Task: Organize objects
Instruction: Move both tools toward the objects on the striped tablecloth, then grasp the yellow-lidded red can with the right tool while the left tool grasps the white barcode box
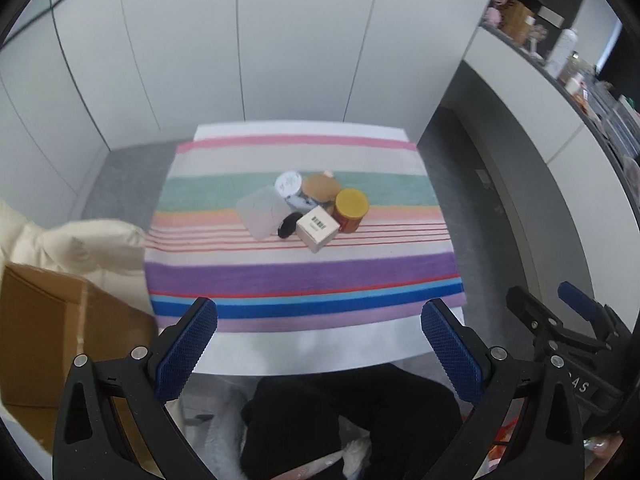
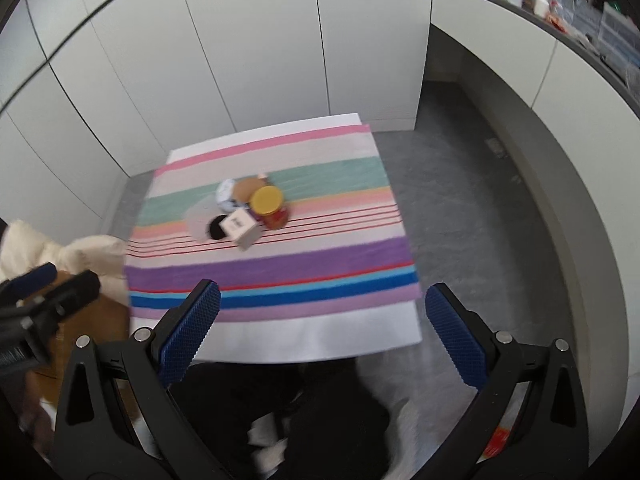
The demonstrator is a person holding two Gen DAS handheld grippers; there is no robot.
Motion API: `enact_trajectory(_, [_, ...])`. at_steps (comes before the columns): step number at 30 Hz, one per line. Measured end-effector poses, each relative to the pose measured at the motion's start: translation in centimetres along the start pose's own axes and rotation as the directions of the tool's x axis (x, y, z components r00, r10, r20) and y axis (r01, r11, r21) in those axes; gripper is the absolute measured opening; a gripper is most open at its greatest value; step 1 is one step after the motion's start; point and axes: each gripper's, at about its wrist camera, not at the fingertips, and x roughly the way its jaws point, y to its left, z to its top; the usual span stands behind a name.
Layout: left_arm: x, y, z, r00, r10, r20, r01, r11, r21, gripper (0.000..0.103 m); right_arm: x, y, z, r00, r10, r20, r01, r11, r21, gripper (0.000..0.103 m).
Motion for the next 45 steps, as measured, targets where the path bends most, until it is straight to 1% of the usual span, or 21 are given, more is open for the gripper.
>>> enact_trajectory(2, [2.5,1.1,0.4,1.000,0.019,-0.016,-0.020,0.999,-0.030,0.103,1.6,0.0,0.1,1.000,-0.003,0.026,0.004,1.000,-0.031,0.103])
enact_trajectory(4, [4.2,1.9,0.6,0.999,0.041,-0.014,-0.041,0.998,-0.049,0.103,3.4,-0.1,0.2,0.997,0.042,0.066,-0.039,0.998,-0.050,0.103])
enact_trajectory(6, [6.2,3.0,0.7,0.998,0.065,0.002,-0.065,0.995,-0.074,0.103,5.6,0.0,0.4,0.995,0.067,0.076,-0.064,0.997,-0.048,0.103])
enact_trajectory(9, [9.5,4.2,1.0,0.995,0.099,0.009,-0.098,0.991,-0.092,0.102,8.8,0.7,0.9,0.994,0.079,0.072,-0.075,0.996,-0.058,0.103])
enact_trajectory(12, [12.5,4.9,1.5,0.992,0.126,0.001,-0.125,0.988,-0.090,0.103,12.3,2.1,1.7,0.993,0.093,0.072,-0.089,0.994,-0.062,0.103])
enact_trajectory(17, [17.4,5.8,2.6,0.985,0.163,-0.055,-0.166,0.984,-0.063,0.102,18.8,4.3,3.6,0.992,0.126,0.018,-0.126,0.992,-0.033,0.102])
enact_trajectory(19, [18.8,6.1,3.0,0.985,0.156,-0.068,-0.160,0.984,-0.071,0.102,21.2,5.2,4.2,0.994,0.108,0.008,-0.108,0.994,-0.036,0.102])
enact_trajectory(23, [21.2,6.3,3.7,0.986,0.150,-0.067,-0.154,0.986,-0.068,0.102,25.4,6.8,5.0,0.997,0.071,-0.016,-0.072,0.996,-0.056,0.102])
enact_trajectory(26, [22.8,6.0,3.9,0.987,0.136,-0.080,-0.141,0.989,-0.051,0.102,28.4,7.3,5.1,0.995,0.094,-0.030,-0.095,0.994,-0.061,0.101])
enact_trajectory(28, [23.5,5.4,3.8,0.988,0.127,-0.087,-0.130,0.991,-0.041,0.102,30.1,7.4,5.3,0.996,0.085,-0.038,-0.087,0.994,-0.060,0.096])
enact_trajectory(31, [24.4,4.7,3.5,0.989,0.104,-0.102,-0.108,0.994,-0.030,0.102,31.9,7.2,5.4,0.995,0.084,-0.051,-0.086,0.996,-0.032,0.085])
enact_trajectory(33, [25.0,4.1,3.2,0.990,0.080,-0.119,-0.083,0.996,-0.025,0.102,33.1,7.0,5.3,0.994,0.088,-0.071,-0.089,0.996,-0.019,0.065])
enact_trajectory(34, [25.3,3.8,3.0,0.989,0.073,-0.125,-0.076,0.997,-0.022,0.102,33.5,7.1,5.2,0.993,0.084,-0.083,-0.086,0.996,-0.021,0.060])
enact_trajectory(36, [25.6,3.0,2.7,0.988,0.062,-0.141,-0.064,0.998,-0.014,0.101,34.3,7.1,5.0,0.993,0.070,-0.099,-0.074,0.997,-0.035,0.058])
enact_trajectory(38, [25.5,2.6,2.6,0.988,0.056,-0.140,-0.061,0.998,-0.026,0.101,33.9,7.0,4.6,0.996,0.039,-0.085,-0.045,0.996,-0.073,0.058])
enact_trajectory(40, [25.6,1.9,2.4,0.987,0.044,-0.152,-0.051,0.998,-0.042,0.101,33.3,5.9,4.0,0.997,0.022,-0.074,-0.025,0.999,-0.038,0.058])
enact_trajectory(43, [26.0,0.7,2.4,0.985,0.014,-0.174,-0.027,0.997,-0.070,0.101,32.5,3.2,3.1,0.997,-0.006,-0.080,0.007,1.000,0.022,0.058])
enact_trajectory(45, [26.0,-0.2,2.5,0.985,-0.012,-0.169,-0.004,0.996,-0.093,0.102,31.9,1.3,2.7,0.997,-0.015,-0.080,0.020,0.998,0.054,0.058])
